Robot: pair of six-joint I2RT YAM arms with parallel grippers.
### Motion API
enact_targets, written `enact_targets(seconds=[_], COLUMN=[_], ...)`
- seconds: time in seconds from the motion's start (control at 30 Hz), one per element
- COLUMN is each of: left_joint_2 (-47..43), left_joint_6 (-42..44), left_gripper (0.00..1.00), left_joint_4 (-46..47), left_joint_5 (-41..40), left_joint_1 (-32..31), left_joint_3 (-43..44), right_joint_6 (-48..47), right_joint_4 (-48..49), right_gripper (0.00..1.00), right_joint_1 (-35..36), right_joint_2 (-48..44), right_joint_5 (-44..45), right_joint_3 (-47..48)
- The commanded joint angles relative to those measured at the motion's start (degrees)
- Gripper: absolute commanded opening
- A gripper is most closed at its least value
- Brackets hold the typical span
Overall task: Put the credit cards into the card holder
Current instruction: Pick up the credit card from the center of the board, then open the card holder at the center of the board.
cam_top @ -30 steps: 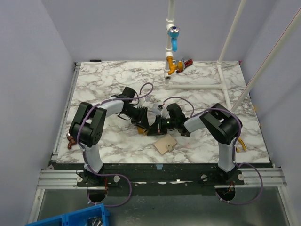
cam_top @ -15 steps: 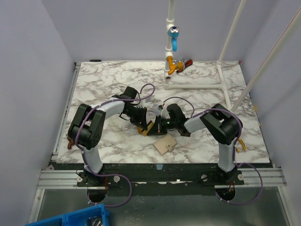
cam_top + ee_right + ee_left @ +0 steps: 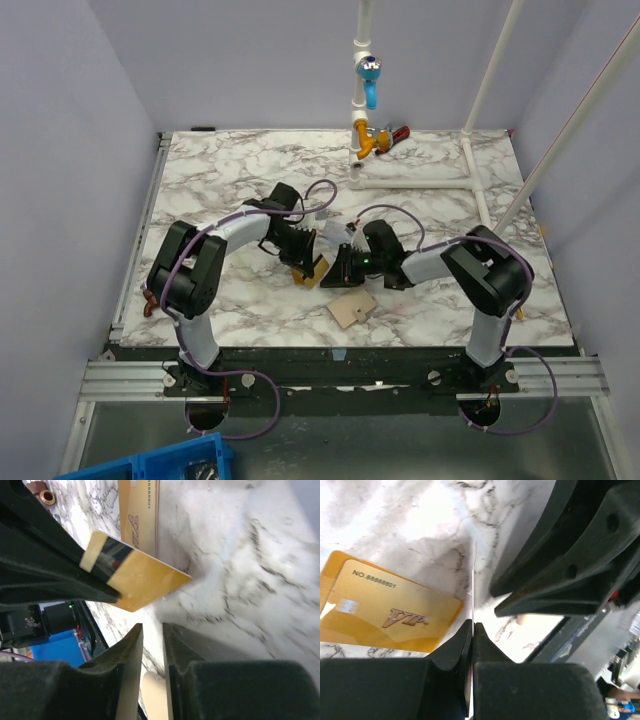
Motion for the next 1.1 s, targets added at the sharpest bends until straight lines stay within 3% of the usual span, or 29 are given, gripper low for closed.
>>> enact_targets(seconds=[0.0,0.13,0.27,0.5,0.67,0.93,1.07], left_joint_2=[-3.2,-6.3,-8.7,-13.1,-16.3,-20.5,-21.3], left_joint_6=[1.2,0.3,-3.3,-14.6,-21.9,-28.7,-30.7], left_gripper=[0.00,0.00,0.00,0.00,0.00,0.00,0.00], left_joint_4=[-3.9,-6.0,-5.0,5.9,13.5,20.8,23.3], left_joint_5=[9.2,19.1,26.4,34.1,36.8,38.7,38.7], left_joint_1=[1.2,2.9,3.9,5.8,6.5,6.5,6.5], left_joint_3=[4.7,10.0,13.2,9.5,7.4,2.3,0.4], right_joint_6=[-5.1,-4.5,-1.3,7.6,7.6,12.4,17.4], right_joint_4=[-14.1,-14.4,-10.2,4.0,6.6,14.8,20.6], right_gripper=[0.36,0.52,0.60,0.61,0.61,0.60,0.55], right_joint_1=[-3.9,-6.3,-7.1,-8.2,-8.5,-8.5,-8.5], right_joint_2=[-5.9,-15.1,-22.2,-34.2,-38.8,-35.1,-31.7], right_joint_5=[5.9,2.7,-1.0,-4.0,-1.7,-2.1,-3.6], right_joint_3=[-4.5,-6.0,-7.1,-9.4,-7.2,-5.6,-5.3])
